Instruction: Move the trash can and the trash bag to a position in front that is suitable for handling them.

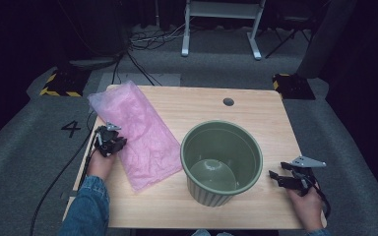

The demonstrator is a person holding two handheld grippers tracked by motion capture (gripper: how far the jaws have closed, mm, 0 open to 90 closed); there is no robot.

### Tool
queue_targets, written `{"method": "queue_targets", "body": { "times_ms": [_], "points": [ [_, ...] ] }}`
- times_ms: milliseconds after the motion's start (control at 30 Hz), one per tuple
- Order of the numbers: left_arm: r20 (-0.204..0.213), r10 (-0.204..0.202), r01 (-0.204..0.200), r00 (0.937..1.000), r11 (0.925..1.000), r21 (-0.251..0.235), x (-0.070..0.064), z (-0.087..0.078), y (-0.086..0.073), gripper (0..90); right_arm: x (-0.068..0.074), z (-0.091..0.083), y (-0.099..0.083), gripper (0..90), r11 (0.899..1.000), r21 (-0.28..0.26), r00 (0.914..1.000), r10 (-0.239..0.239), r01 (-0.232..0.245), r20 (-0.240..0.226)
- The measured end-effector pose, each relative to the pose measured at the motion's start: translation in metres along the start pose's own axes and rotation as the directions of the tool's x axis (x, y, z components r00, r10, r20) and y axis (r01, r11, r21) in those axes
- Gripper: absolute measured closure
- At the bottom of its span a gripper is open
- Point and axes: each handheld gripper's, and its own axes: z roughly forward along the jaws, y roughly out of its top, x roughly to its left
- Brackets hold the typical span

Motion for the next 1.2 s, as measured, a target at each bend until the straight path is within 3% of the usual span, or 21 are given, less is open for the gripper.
{"method": "queue_targets", "body": {
  "times_ms": [100, 233, 333, 367, 400, 467, 500, 667, 867, 1000, 1200],
  "points": [
    [0.060, -0.041, 0.042, 0.9974, 0.9990, -0.015, -0.001, 0.000, 0.000, 89.3, 0.000, 0.000, 0.000, 31.6, 1.000, 0.000, 1.0000, 0.000, 0.000, 0.000],
    [0.107, -0.066, 0.079, 0.9921, 0.9888, -0.127, -0.003, -0.017, 0.002, 89.5, 0.000, 0.000, 0.000, 31.5, 1.000, 0.000, 1.0000, 0.000, 0.000, 0.001],
    [0.109, -0.029, 0.050, 0.9936, 0.9792, -0.197, -0.007, -0.035, 0.005, 89.5, 0.000, 0.000, 0.000, 31.5, 1.000, 0.000, 1.0000, 0.000, 0.000, 0.001],
    [0.109, -0.029, 0.050, 0.9936, 0.9792, -0.197, -0.007, -0.035, 0.005, 89.5, 0.000, 0.000, 0.000, 31.5, 1.000, 0.000, 1.0000, 0.000, 0.000, 0.001],
    [0.117, 0.009, 0.018, 0.9930, 0.9729, -0.230, -0.011, -0.045, 0.006, 89.5, 0.000, 0.000, 0.000, 31.5, 1.000, 0.001, 1.0000, 0.000, 0.000, 0.000],
    [0.113, 0.028, 0.001, 0.9932, 0.9690, -0.247, -0.013, -0.050, 0.007, 89.5, 0.000, 0.000, 0.000, 31.5, 1.000, 0.000, 1.0000, 0.000, 0.000, -0.001],
    [0.125, 0.037, 0.000, 0.9915, 0.9581, -0.286, -0.015, -0.059, 0.007, 89.4, 0.000, 0.000, 0.000, 31.5, 1.000, 0.000, 1.0000, -0.002, 0.002, -0.002],
    [0.169, 0.029, 0.036, 0.9851, 0.9292, -0.368, -0.018, -0.081, 0.011, 89.5, 0.001, 0.000, 0.000, 31.5, 1.000, 0.001, 0.9999, -0.009, 0.009, -0.009],
    [0.186, 0.040, 0.047, 0.9817, 0.8975, -0.439, -0.022, -0.112, 0.021, 89.4, 0.001, 0.000, 0.000, 31.6, 1.000, 0.001, 0.9997, -0.018, 0.018, -0.019],
    [0.180, 0.049, 0.039, 0.9825, 0.8879, -0.458, -0.023, -0.125, 0.025, 89.4, 0.001, 0.000, 0.000, 31.6, 1.000, 0.001, 0.9997, -0.017, 0.017, -0.019],
    [0.206, 0.069, 0.040, 0.9761, 0.8745, -0.483, -0.026, -0.140, 0.027, 89.4, 0.001, 0.000, 0.000, 31.6, 1.000, 0.002, 0.9997, -0.017, 0.017, -0.020]
  ]
}}
